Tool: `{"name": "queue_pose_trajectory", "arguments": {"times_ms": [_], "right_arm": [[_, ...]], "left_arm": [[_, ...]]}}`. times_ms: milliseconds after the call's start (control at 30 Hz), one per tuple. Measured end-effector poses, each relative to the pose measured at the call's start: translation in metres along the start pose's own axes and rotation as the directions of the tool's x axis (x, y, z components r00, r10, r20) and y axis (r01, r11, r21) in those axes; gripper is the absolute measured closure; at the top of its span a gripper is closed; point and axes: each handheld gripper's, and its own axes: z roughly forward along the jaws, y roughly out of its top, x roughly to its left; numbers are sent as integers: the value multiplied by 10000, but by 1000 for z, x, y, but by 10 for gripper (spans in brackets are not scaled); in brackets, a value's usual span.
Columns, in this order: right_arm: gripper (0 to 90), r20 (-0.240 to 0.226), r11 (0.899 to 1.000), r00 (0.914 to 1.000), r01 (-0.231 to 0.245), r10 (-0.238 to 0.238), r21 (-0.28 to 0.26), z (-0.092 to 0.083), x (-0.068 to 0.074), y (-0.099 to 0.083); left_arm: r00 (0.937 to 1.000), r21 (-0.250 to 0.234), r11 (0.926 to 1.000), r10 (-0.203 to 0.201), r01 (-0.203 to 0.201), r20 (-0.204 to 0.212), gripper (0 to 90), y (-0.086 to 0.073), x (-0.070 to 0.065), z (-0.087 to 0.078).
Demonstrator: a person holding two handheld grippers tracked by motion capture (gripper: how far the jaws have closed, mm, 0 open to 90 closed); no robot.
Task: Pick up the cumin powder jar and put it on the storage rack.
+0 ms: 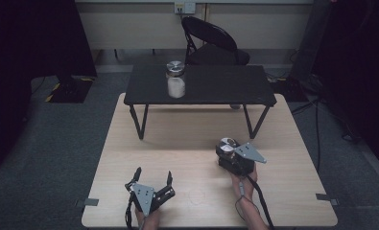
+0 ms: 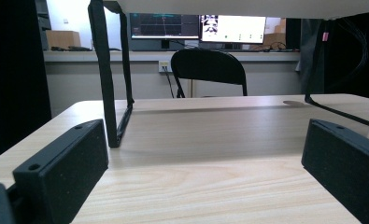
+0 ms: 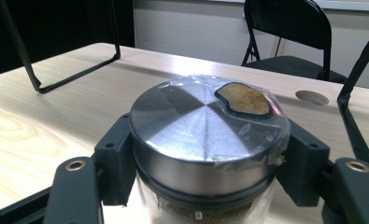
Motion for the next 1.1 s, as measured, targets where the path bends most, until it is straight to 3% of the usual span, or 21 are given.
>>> {"name": "queue_pose_trajectory", "arguments": {"times_ms": [167,567,767,1100], "right_arm": [[325,-5,10000,10000,-42,42,9,-5,-3,13],[326,123,9979,9994,340,-334,-553,-18,-4,40],[326,113,9970,9996,265,-257,-723,-23,-6,54],[326,451,9926,9962,779,-740,-929,-29,-4,82]], "left_arm": [[10000,-1,10000,-1,1,0,0,0,0,0],[10000,-1,10000,-2,2,0,0,0,0,0],[10000,-1,10000,-4,4,0,0,0,0,0],[10000,1,10000,-3,3,0,0,0,0,0]]}}
